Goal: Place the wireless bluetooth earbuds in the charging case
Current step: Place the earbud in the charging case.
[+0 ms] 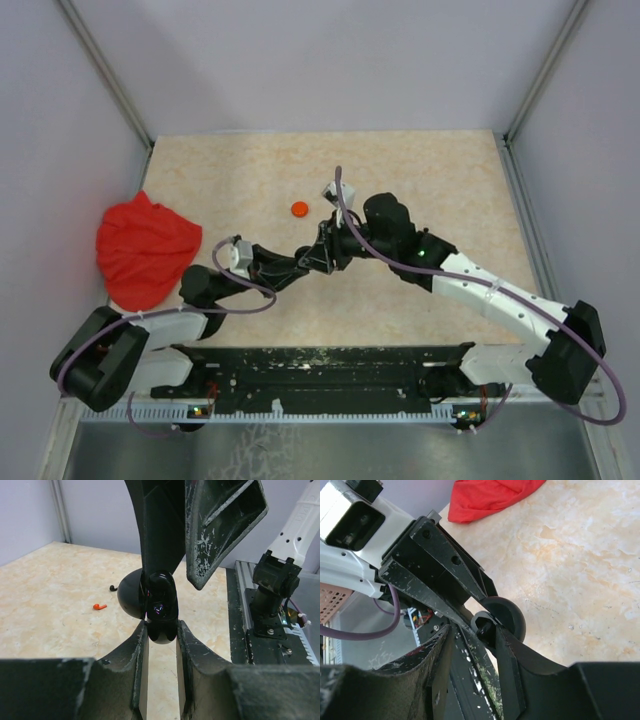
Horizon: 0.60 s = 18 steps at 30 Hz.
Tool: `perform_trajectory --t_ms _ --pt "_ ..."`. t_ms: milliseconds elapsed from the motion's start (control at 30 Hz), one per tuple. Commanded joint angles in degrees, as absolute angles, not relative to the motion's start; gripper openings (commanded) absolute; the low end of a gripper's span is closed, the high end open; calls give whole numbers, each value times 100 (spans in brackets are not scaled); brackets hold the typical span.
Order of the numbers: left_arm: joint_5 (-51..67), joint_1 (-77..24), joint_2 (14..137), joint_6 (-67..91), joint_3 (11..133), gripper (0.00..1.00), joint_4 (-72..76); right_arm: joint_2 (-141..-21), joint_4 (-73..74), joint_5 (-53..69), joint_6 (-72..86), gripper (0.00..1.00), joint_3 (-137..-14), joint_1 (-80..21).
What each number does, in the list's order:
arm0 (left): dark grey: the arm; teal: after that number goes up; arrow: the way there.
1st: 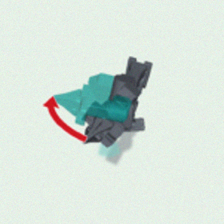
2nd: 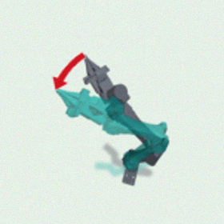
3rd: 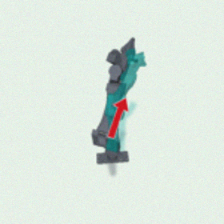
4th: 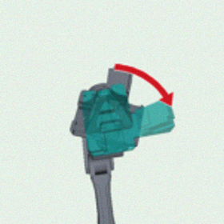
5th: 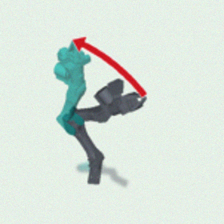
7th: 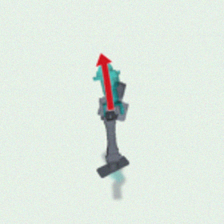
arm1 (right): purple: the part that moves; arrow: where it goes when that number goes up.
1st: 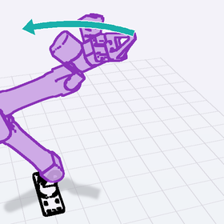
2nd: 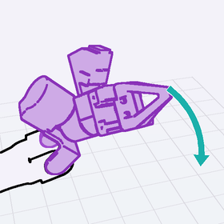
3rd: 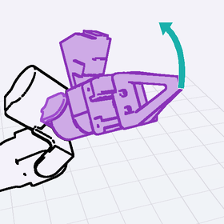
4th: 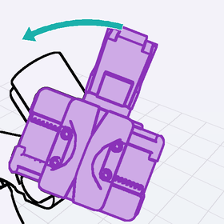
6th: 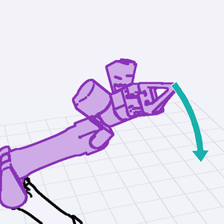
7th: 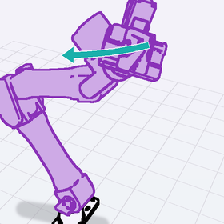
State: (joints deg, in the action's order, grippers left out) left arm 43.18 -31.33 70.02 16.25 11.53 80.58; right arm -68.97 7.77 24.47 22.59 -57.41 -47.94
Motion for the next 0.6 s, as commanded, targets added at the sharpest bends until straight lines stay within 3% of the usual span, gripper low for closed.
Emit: perform_trajectory --t_ms 0,567 --pt "4846 -3144 7135 1558 1450 1 8268 -7041 746 2649 2074 40 -6223 -4919" --pt "5399 -3138 7230 1714 1512 1 8374 -7140 1105 2662 1432 45 -6597 -5023"
